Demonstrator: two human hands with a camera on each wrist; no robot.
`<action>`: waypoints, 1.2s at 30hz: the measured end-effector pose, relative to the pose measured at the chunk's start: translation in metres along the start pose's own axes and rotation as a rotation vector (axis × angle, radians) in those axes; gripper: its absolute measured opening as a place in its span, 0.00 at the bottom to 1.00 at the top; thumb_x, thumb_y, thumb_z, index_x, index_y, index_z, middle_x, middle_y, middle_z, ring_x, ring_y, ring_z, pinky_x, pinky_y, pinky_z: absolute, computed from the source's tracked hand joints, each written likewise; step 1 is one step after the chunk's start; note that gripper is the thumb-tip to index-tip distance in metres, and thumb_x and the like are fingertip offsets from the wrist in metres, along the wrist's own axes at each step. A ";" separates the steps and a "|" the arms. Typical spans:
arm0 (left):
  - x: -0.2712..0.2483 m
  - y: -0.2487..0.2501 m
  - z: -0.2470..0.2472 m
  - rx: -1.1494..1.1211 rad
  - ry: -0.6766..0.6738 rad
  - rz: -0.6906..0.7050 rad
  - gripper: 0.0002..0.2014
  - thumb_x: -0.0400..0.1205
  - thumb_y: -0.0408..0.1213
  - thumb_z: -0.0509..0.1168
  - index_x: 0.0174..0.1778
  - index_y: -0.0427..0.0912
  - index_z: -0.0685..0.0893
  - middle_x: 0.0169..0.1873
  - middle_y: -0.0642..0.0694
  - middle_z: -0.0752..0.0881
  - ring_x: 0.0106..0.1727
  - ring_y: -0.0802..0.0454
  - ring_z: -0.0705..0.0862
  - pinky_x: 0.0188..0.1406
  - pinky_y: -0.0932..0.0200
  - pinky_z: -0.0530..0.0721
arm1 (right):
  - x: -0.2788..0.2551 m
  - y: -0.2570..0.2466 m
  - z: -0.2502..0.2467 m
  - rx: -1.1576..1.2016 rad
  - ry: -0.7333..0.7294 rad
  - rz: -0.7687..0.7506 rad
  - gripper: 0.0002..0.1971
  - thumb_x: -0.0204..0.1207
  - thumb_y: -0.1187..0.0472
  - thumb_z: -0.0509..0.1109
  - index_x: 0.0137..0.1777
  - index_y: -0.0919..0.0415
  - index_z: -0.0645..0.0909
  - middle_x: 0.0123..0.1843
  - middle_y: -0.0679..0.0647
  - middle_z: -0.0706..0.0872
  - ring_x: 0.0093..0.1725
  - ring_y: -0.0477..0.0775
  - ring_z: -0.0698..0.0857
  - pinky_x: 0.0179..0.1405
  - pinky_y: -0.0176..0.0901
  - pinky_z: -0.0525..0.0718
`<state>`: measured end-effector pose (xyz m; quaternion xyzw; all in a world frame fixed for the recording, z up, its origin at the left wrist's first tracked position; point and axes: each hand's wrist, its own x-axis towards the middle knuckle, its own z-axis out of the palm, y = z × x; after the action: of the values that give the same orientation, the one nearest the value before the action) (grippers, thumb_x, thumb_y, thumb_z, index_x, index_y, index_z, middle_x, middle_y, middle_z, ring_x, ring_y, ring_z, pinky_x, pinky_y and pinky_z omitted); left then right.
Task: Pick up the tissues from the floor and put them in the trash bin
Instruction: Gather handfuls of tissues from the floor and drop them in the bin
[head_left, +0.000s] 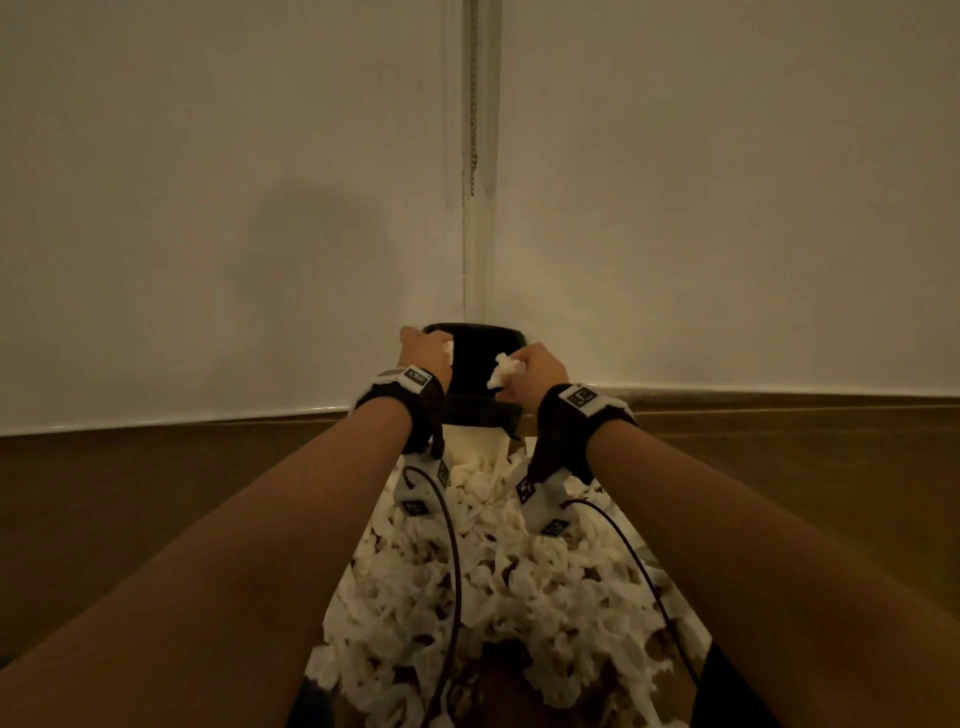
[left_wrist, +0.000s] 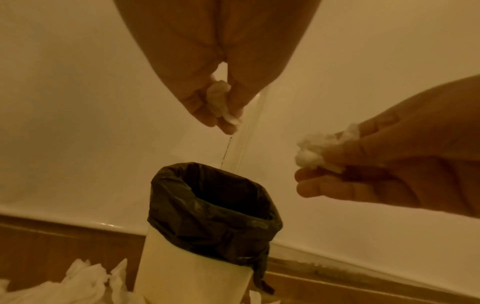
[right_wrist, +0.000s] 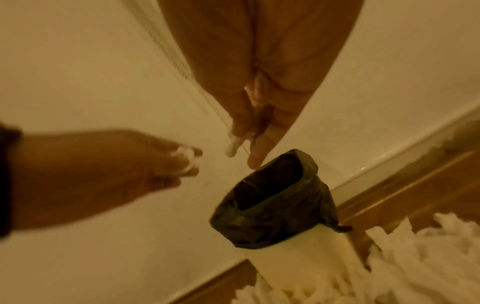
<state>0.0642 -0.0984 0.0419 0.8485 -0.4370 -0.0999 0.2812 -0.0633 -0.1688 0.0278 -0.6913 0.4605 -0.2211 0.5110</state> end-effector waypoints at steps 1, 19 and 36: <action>0.006 -0.003 0.006 -0.020 0.010 0.024 0.18 0.82 0.27 0.59 0.69 0.39 0.75 0.68 0.33 0.70 0.61 0.37 0.78 0.60 0.54 0.76 | 0.008 0.006 0.006 -0.008 0.049 -0.001 0.11 0.74 0.69 0.69 0.54 0.59 0.74 0.57 0.59 0.81 0.44 0.57 0.83 0.31 0.33 0.87; 0.061 -0.060 0.077 0.147 -0.080 0.087 0.14 0.81 0.28 0.62 0.61 0.43 0.83 0.63 0.38 0.76 0.60 0.40 0.78 0.59 0.56 0.74 | 0.075 0.062 0.043 -0.188 0.237 0.055 0.10 0.81 0.55 0.63 0.56 0.60 0.75 0.55 0.62 0.84 0.53 0.65 0.84 0.50 0.52 0.83; 0.023 -0.057 0.058 -0.210 0.167 -0.031 0.17 0.84 0.42 0.60 0.68 0.43 0.76 0.58 0.41 0.83 0.59 0.44 0.82 0.58 0.55 0.78 | 0.041 0.048 0.013 -0.057 0.220 -0.058 0.11 0.81 0.61 0.63 0.59 0.56 0.82 0.51 0.55 0.89 0.53 0.52 0.86 0.51 0.37 0.79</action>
<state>0.0926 -0.1130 -0.0361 0.8264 -0.3861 -0.0783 0.4024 -0.0532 -0.2001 -0.0274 -0.6903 0.4995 -0.2971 0.4309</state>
